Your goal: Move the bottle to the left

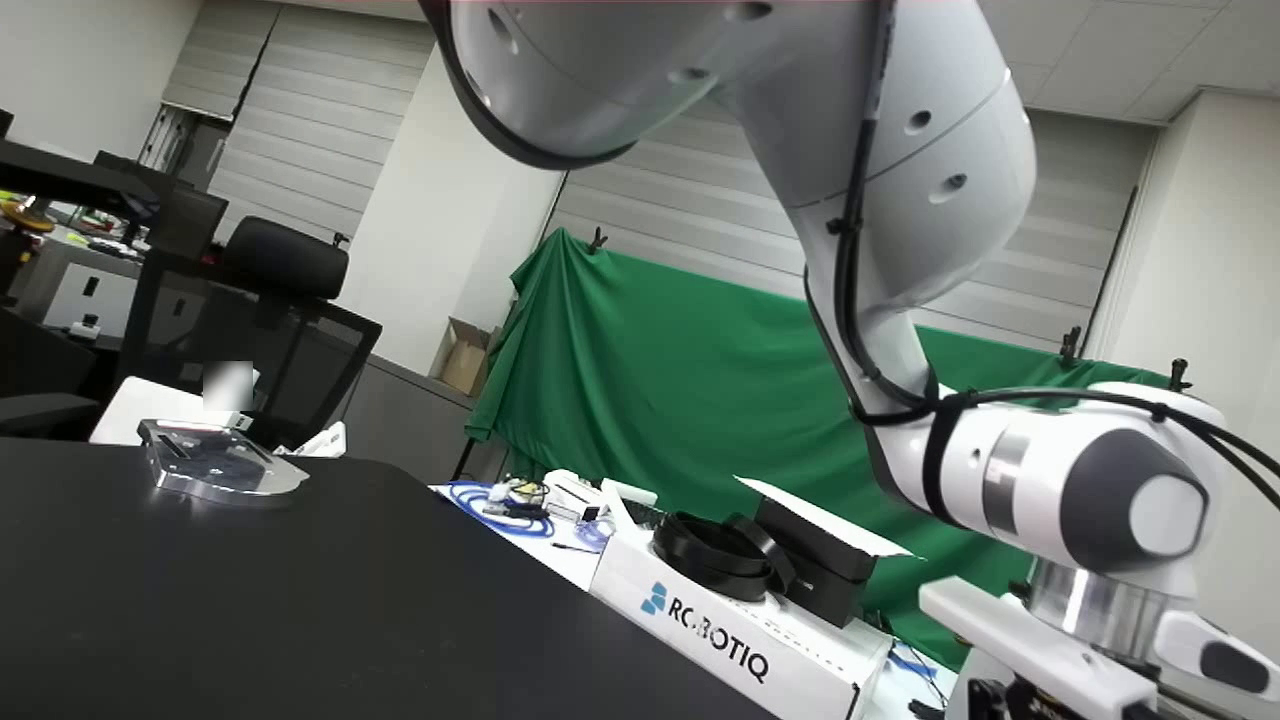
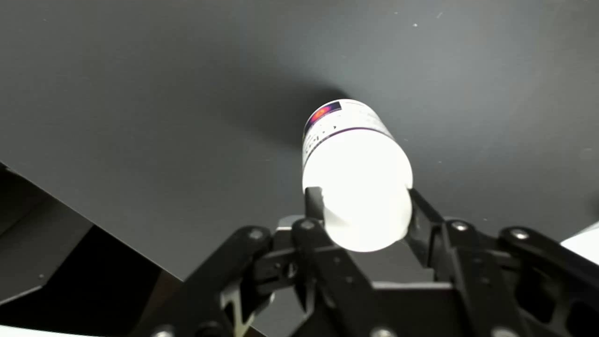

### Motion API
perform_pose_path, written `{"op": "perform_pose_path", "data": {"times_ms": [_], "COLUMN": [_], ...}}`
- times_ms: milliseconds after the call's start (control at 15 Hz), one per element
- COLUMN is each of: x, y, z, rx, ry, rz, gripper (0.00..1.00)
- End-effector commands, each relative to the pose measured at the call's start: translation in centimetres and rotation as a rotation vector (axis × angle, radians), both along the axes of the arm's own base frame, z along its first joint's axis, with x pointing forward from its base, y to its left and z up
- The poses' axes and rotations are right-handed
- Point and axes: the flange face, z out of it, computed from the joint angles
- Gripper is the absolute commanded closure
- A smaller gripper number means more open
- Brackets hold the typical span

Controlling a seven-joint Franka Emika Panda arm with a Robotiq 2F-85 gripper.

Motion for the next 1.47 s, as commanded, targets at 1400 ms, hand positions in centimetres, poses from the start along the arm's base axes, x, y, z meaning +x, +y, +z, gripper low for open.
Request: {"op": "perform_pose_path", "data": {"times_ms": [1400], "x": [-7.4], "y": [37.4], "z": [8.8], "rx": [0.102], "ry": [0.114], "rz": [0.763], "gripper": [0.8]}}
